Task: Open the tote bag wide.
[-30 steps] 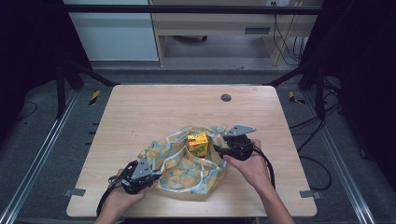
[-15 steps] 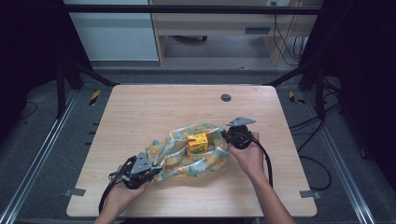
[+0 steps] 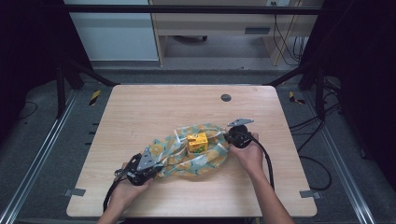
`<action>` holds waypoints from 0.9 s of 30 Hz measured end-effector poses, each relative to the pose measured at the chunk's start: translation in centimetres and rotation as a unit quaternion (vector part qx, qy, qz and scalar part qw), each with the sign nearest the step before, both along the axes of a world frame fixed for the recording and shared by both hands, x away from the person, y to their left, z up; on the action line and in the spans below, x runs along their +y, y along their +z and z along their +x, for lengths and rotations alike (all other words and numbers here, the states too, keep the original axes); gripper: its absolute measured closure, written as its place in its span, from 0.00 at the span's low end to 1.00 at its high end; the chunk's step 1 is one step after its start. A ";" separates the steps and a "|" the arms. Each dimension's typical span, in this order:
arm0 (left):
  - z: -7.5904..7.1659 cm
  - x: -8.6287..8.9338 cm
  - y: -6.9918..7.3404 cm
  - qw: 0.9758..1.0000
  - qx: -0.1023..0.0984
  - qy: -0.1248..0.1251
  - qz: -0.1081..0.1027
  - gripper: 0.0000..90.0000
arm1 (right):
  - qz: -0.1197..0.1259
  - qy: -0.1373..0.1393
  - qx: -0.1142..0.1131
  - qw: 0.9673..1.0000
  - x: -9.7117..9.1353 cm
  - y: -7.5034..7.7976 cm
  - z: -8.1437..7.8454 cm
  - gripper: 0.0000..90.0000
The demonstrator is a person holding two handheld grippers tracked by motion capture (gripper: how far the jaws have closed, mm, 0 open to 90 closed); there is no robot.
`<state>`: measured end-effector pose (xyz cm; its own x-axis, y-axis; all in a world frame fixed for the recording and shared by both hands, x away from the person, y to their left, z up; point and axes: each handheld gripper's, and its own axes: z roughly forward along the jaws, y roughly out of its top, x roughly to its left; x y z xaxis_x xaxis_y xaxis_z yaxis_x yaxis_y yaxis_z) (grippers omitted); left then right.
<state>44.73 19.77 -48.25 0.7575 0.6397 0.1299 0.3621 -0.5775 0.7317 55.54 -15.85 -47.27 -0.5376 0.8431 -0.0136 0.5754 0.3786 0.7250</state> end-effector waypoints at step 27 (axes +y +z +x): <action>-1.5 0.6 0.4 1.000 0.003 -0.011 -0.003 0.82 | 0.027 -0.001 0.001 1.000 -0.1 0.7 -0.3 0.83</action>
<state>43.19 20.34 -47.85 0.7718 0.6241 0.1219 0.3533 -0.5803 0.7338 55.27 -15.99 -46.59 -0.5367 0.8431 0.0333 0.5779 0.3385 0.7426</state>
